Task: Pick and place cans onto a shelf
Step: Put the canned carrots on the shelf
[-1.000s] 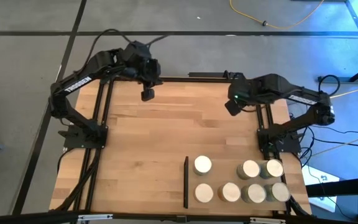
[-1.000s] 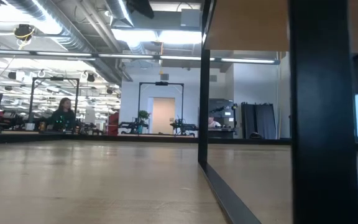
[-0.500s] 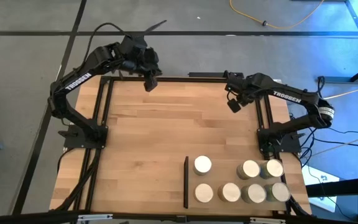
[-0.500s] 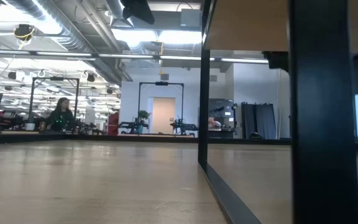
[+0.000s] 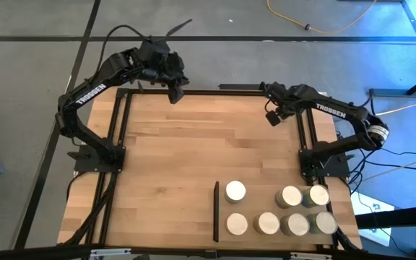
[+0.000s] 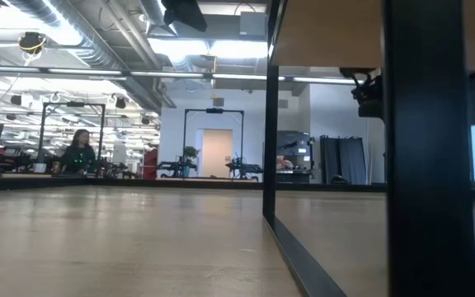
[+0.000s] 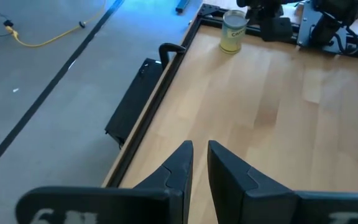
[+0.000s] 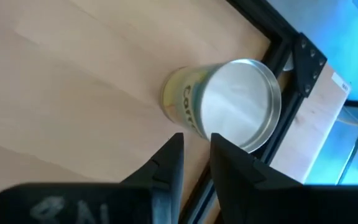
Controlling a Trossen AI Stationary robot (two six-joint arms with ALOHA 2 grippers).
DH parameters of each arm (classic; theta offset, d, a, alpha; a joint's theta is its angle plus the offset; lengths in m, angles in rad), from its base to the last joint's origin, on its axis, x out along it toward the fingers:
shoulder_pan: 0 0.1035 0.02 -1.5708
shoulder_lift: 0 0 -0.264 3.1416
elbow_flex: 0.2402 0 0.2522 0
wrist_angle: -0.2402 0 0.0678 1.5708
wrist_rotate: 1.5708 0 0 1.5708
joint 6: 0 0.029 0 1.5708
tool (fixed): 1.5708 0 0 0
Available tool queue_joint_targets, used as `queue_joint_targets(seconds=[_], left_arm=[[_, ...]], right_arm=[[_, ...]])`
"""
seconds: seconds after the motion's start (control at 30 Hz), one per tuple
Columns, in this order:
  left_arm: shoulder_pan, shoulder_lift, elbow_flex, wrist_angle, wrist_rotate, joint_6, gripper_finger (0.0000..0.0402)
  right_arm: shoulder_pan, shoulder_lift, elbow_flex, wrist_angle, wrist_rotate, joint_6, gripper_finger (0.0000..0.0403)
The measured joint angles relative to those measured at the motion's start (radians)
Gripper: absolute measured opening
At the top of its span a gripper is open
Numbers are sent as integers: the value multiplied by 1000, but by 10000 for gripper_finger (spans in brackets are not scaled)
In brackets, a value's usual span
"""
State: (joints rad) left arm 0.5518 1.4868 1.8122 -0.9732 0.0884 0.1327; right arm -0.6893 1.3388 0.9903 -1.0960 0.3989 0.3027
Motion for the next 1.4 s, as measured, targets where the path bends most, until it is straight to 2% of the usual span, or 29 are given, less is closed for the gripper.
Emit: queue_joint_targets(seconds=[0.37,0.6,0.77,1.1,1.2,1.33,1.4], left_arm=[[0,0,0,19,-2,0,43],[0,0,0,34,-1,-1,43],[0,0,0,33,-1,-2,43],[0,0,0,33,-1,-2,43],[0,0,0,33,0,-2,43],[0,0,0,33,-1,-2,43],[0,0,0,33,-1,-2,43]], right_arm=[[-50,0,-82,160,-7,-105,80],[-82,0,-82,162,-15,-106,80],[-102,2,-82,162,-87,-106,80],[-113,76,-75,161,-52,-121,80],[-113,86,-75,162,-30,-85,65],[-113,88,-76,165,-11,-79,18],[-113,88,-76,166,-11,-79,9]])
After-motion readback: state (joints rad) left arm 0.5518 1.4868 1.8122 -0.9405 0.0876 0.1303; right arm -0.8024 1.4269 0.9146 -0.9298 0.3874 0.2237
